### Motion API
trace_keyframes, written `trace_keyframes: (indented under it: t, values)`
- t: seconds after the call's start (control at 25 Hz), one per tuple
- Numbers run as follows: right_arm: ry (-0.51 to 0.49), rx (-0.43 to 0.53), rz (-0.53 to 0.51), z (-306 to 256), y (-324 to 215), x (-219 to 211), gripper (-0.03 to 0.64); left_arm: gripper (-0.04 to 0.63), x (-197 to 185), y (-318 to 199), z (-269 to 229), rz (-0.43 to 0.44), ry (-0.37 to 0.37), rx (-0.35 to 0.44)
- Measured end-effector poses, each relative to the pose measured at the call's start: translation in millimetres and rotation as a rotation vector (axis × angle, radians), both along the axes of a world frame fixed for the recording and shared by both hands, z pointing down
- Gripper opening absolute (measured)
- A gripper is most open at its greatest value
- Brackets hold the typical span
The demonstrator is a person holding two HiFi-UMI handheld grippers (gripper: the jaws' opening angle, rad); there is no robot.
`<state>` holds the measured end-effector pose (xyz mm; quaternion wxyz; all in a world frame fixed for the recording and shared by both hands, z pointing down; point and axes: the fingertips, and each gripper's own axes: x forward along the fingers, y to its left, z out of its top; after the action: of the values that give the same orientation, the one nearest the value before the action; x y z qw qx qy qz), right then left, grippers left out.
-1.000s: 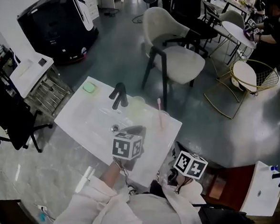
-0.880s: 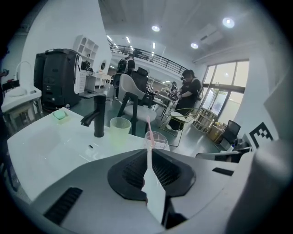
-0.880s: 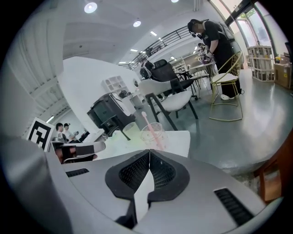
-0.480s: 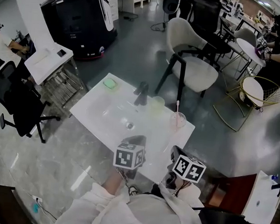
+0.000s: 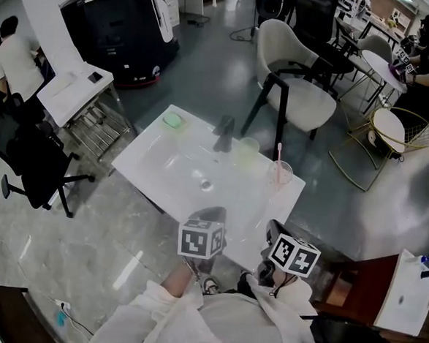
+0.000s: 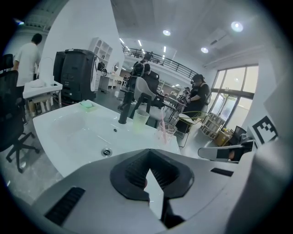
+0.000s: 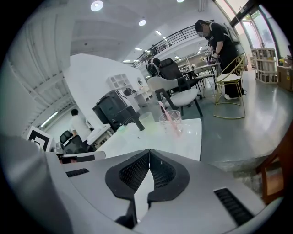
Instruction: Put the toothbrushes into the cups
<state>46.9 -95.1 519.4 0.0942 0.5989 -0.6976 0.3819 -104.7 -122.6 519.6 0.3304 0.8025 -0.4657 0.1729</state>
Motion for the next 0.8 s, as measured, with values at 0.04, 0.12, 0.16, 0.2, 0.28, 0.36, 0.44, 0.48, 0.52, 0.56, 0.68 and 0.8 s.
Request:
trace_keyframes:
  t: [0.04,0.12,0.16,0.2,0.28,0.36,0.44,0.48,0.52,0.56,0.68,0.8]
  values:
    - [0.000,0.001,0.001,-0.1,0.3,-0.6,0.025,0.008,0.0,0.4,0.1,0.002,-0.001,0.001]
    - [0.000,0.003,0.001,-0.5,0.8,-1.9,0.025,0.008,0.3,1.1,0.2,0.006,-0.002,0.003]
    - [0.004,0.002,0.003,-0.5,0.8,-1.2,0.025,0.008,0.9,1.2,0.3,0.008,-0.001,0.004]
    - [0.009,0.000,0.004,-0.5,0.6,-0.1,0.025,0.008,1.7,1.2,0.4,0.009,-0.001,0.003]
    - [0.011,-0.001,0.003,-0.9,-0.2,1.4,0.025,0.008,3.7,0.9,0.3,0.011,0.000,0.001]
    - [0.012,-0.001,0.003,-1.1,-0.7,2.8,0.025,0.008,5.6,0.4,0.1,0.012,0.001,0.002]
    - [0.014,-0.001,0.003,-0.5,-1.0,4.6,0.025,0.008,7.0,0.1,0.5,0.014,-0.002,0.003]
    - [0.015,-0.002,0.003,0.0,-1.4,5.5,0.025,0.008,7.6,-0.1,1.1,0.016,-0.007,0.003]
    - [0.016,-0.003,0.004,0.5,-2.1,6.3,0.023,0.008,8.3,-0.7,1.8,0.021,-0.014,0.004]
    - [0.016,-0.003,0.003,0.9,-3.0,7.0,0.025,0.008,9.6,-1.5,2.3,0.026,-0.019,0.005]
    - [0.014,-0.003,0.002,1.6,-6.6,9.7,0.025,0.008,16.1,-3.9,3.4,0.043,-0.016,0.007]
    - [0.014,-0.005,0.000,2.6,-10.0,12.8,0.025,0.008,20.1,-6.7,4.9,0.040,-0.008,0.001]
